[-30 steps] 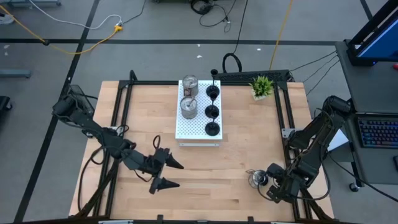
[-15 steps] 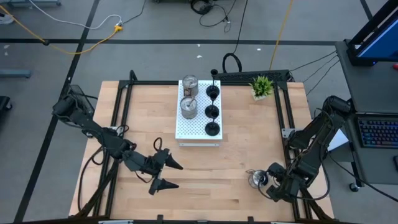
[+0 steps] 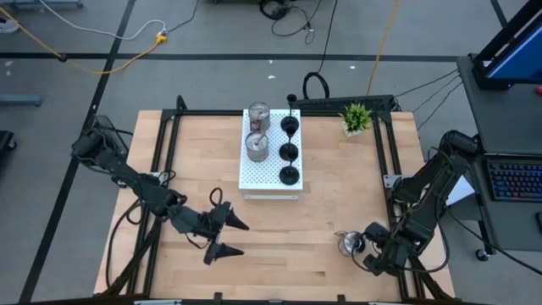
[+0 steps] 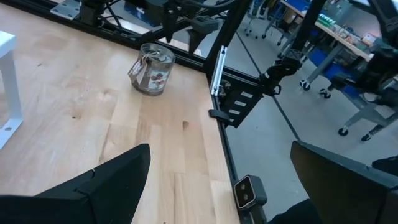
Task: Pick & Place candle stick holders
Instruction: Put the brown scented candle on the shelf aligned with the brown scented candles
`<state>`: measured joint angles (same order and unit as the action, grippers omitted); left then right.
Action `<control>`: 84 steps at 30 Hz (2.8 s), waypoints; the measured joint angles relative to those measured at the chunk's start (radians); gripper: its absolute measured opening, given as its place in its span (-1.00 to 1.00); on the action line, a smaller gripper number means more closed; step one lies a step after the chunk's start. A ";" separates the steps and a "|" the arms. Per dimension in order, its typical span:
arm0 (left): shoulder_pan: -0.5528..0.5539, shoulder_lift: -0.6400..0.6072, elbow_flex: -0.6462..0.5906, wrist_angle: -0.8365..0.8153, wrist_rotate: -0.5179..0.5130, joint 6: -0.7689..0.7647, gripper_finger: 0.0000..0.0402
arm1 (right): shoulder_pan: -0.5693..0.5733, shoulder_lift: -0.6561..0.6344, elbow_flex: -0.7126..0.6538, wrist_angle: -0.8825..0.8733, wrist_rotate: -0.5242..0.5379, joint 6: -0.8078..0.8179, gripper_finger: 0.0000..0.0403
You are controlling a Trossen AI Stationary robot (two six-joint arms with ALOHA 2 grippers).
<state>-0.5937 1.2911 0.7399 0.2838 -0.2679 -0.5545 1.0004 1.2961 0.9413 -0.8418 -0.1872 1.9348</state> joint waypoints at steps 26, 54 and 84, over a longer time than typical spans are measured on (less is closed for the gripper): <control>0.012 0.000 0.000 -0.026 -0.002 -0.001 0.97 | -0.232 -0.118 0.001 -0.063 0.210 -0.236 0.98; 0.012 0.000 0.000 -0.026 -0.002 -0.026 0.97 | -0.281 -0.098 0.001 0.075 0.131 -0.484 0.98; 0.016 0.000 0.000 -0.027 -0.002 -0.028 0.97 | -0.278 0.164 0.243 -0.294 0.058 -0.489 0.98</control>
<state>-0.5778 1.2911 0.7399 0.2565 -0.2703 -0.5822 0.7219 1.4597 1.1845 -1.1359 -0.1292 1.4462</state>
